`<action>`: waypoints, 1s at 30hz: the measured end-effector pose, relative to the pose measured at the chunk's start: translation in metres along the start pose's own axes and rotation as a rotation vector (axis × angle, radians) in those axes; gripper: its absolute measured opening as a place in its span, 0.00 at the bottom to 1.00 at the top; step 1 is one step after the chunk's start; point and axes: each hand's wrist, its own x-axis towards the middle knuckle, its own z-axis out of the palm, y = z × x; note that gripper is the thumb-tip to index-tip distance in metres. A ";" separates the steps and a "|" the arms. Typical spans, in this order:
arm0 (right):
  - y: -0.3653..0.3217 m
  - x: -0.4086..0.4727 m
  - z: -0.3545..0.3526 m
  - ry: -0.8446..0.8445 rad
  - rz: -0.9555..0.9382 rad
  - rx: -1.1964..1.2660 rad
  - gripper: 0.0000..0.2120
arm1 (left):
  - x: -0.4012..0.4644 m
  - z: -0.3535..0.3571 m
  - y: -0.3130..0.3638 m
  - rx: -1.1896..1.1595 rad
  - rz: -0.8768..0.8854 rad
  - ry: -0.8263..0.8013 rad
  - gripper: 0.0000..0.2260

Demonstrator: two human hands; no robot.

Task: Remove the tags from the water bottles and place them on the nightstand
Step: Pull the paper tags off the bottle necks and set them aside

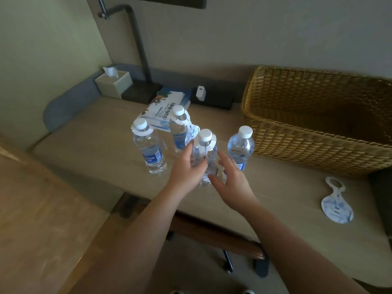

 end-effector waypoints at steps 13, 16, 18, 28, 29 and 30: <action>-0.009 0.012 0.007 0.106 0.292 0.302 0.28 | 0.017 -0.029 -0.017 -0.041 0.064 -0.193 0.34; 0.001 0.008 0.013 0.137 0.395 0.414 0.21 | 0.028 -0.033 -0.010 -0.067 0.041 -0.254 0.35; 0.005 0.005 0.015 0.134 0.430 0.500 0.15 | 0.030 -0.034 -0.006 -0.082 0.044 -0.278 0.27; -0.012 -0.001 -0.002 0.227 0.282 0.799 0.02 | 0.032 -0.034 -0.010 -0.095 0.050 -0.247 0.28; -0.017 0.001 -0.005 0.226 0.260 0.810 0.02 | 0.032 -0.035 -0.011 -0.083 0.037 -0.241 0.27; -0.021 0.003 -0.007 0.225 0.241 0.811 0.02 | 0.032 -0.035 -0.011 -0.075 0.021 -0.243 0.26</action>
